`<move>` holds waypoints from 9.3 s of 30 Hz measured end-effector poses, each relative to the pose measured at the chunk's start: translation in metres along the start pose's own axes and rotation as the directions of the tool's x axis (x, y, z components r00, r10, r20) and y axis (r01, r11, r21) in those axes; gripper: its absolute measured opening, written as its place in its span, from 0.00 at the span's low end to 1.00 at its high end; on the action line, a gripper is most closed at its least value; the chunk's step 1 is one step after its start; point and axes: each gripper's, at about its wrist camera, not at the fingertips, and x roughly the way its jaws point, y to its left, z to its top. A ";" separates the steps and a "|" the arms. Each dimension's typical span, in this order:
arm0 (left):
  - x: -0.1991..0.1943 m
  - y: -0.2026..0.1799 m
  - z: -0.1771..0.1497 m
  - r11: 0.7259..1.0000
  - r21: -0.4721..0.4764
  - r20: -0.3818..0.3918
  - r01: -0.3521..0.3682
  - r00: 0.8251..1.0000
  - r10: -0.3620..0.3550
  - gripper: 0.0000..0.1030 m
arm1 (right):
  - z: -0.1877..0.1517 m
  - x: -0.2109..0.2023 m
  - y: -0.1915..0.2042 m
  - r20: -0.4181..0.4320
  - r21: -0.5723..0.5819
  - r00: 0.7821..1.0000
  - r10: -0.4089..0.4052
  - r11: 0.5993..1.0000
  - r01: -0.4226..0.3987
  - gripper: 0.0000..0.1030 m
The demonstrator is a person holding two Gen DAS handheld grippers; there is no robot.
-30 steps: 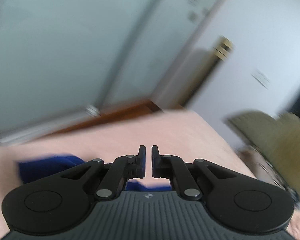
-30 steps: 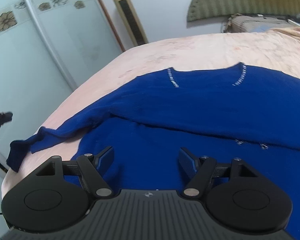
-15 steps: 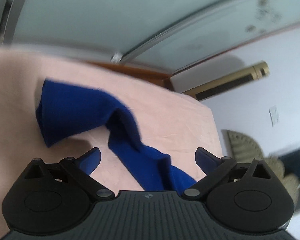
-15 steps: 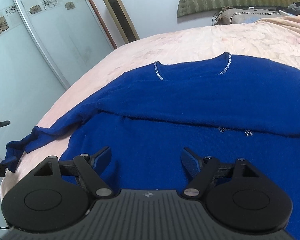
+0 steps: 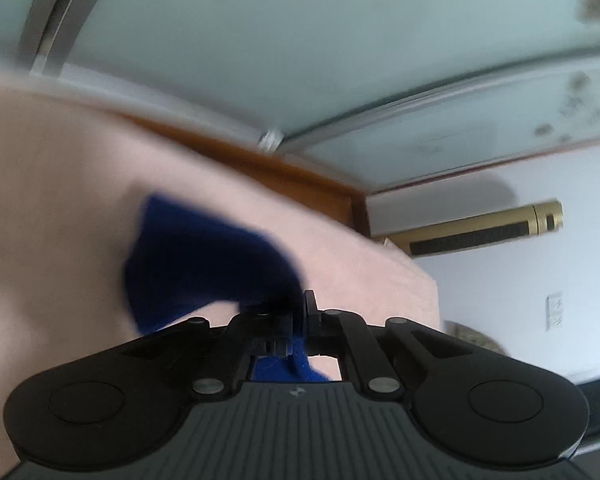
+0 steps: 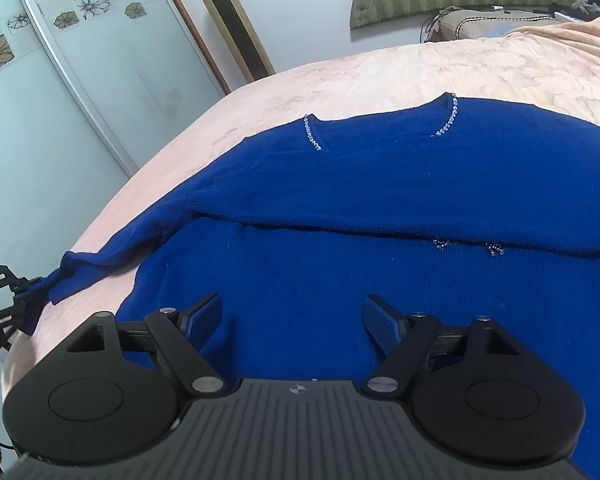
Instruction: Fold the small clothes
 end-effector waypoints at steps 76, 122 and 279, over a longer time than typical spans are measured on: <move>0.026 -0.115 -0.225 0.212 0.977 -0.025 -0.004 0.991 0.135 0.81 | 0.055 -0.044 -0.154 0.150 0.207 0.897 -0.415 0.901 0.382 0.28; -0.119 -0.017 -0.231 0.094 0.831 -0.553 0.549 0.792 0.259 0.81 | -0.104 -0.145 -0.038 0.064 0.051 0.976 -0.209 0.977 0.206 0.76; -0.063 -0.132 -0.284 0.130 0.946 -0.313 0.298 0.943 0.117 0.10 | -0.037 -0.070 -0.003 0.103 -0.336 0.969 -0.224 0.909 0.245 0.04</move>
